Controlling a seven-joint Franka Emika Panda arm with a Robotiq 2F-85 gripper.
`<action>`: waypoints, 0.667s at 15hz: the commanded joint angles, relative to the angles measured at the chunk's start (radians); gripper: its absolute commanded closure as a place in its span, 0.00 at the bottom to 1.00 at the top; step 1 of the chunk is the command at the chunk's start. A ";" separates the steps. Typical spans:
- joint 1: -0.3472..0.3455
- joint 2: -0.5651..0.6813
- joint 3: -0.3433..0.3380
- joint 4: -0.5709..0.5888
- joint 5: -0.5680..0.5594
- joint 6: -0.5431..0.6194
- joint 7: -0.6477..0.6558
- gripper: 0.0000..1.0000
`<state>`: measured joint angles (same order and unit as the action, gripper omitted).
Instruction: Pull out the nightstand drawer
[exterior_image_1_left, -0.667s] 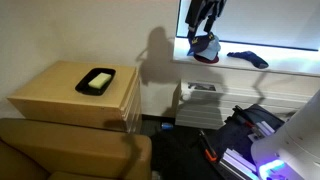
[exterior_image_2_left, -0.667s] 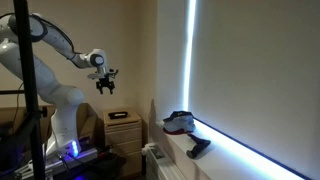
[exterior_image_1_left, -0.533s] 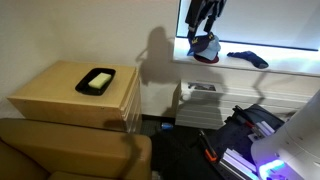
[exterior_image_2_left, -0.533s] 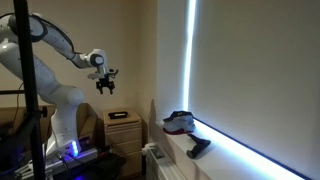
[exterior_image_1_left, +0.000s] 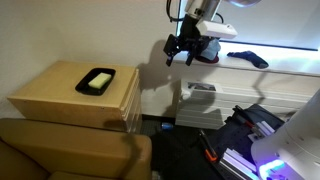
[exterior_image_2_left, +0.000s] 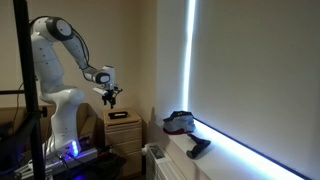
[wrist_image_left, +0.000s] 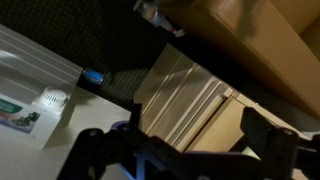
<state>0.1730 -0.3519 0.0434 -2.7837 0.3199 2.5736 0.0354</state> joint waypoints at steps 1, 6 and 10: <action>0.073 0.225 -0.040 0.058 0.240 0.170 -0.017 0.00; 0.038 0.226 -0.002 0.052 0.219 0.164 -0.008 0.00; 0.155 0.359 -0.070 0.135 0.477 0.324 -0.140 0.00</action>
<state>0.2367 -0.0856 0.0286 -2.7288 0.6054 2.8120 0.0018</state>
